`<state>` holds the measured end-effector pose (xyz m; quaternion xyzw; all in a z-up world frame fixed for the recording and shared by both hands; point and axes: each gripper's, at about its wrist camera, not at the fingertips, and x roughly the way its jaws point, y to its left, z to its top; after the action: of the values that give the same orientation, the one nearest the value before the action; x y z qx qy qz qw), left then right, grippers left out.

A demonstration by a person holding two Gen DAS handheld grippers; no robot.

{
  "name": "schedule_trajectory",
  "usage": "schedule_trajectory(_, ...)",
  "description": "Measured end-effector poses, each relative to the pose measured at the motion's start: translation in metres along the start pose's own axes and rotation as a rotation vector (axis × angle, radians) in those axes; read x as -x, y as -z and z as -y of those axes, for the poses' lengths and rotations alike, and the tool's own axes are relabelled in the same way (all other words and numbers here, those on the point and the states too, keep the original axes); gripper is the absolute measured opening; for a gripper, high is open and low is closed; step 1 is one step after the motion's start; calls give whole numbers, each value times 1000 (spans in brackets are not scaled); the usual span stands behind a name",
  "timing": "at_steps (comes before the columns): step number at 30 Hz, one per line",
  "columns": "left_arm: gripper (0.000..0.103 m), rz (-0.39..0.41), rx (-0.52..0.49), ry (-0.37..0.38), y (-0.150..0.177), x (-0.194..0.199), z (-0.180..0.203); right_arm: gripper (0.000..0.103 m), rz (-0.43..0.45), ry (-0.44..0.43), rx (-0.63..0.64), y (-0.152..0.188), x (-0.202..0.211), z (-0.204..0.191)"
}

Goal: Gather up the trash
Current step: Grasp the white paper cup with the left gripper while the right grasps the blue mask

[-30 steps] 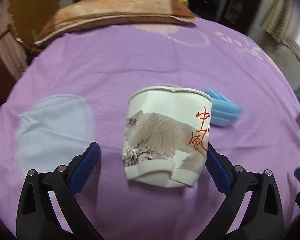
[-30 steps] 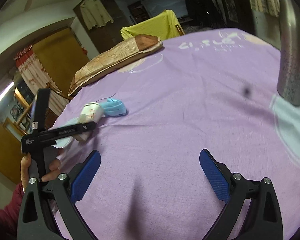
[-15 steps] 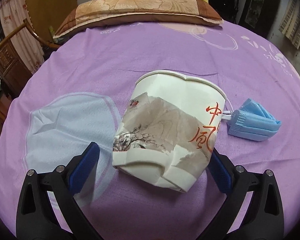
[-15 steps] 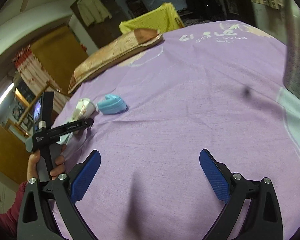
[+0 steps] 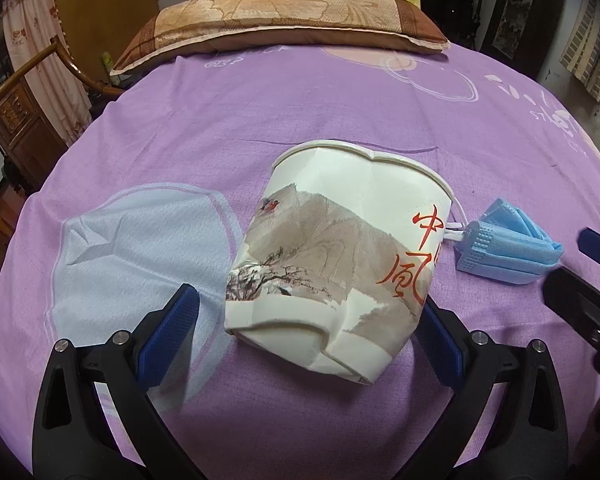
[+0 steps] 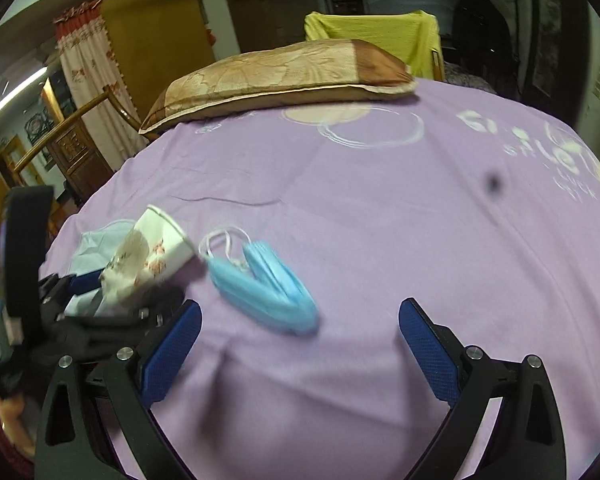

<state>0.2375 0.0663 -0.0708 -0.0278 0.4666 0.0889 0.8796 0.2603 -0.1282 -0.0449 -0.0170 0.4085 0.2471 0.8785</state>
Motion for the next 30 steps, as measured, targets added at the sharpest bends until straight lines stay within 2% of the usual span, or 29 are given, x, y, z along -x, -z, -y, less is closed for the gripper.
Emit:
schedule_trajectory(2,98,0,4,-3,1,0,0,91,-2,-23,27,-5,-9,-7)
schedule_trajectory(3,98,-1,5,-4,0,0,0,80,-2,-21,49,-7,-13,-11)
schedule_trajectory(4,98,-1,8,-4,0,0,0,60,-3,-18,59,-7,-15,-12)
schedule_trajectory(6,98,-1,9,-6,0,0,0,32,-27,-2,53,-6,-20,-8)
schedule_trajectory(9,98,0,9,-7,0,0,1,30,-13,10,-6,-4,-13,8)
schedule_trajectory(14,98,0,6,-5,0,0,0,30,15,105,-87,12,20,41)
schedule_trajectory(15,98,0,6,-5,0,0,0,31,28,153,-90,17,28,47)
schedule_trajectory(17,98,0,5,-5,0,0,1,38,51,208,-95,27,40,57)
schedule_trajectory(19,98,1,5,-4,0,0,1,64,82,192,-127,36,52,69)
schedule_trajectory(24,98,-1,-9,4,-2,0,0,74,137,129,-185,39,61,85)
schedule_trajectory(30,97,-10,-18,32,-6,-1,-3,85,120,133,-162,43,56,80)
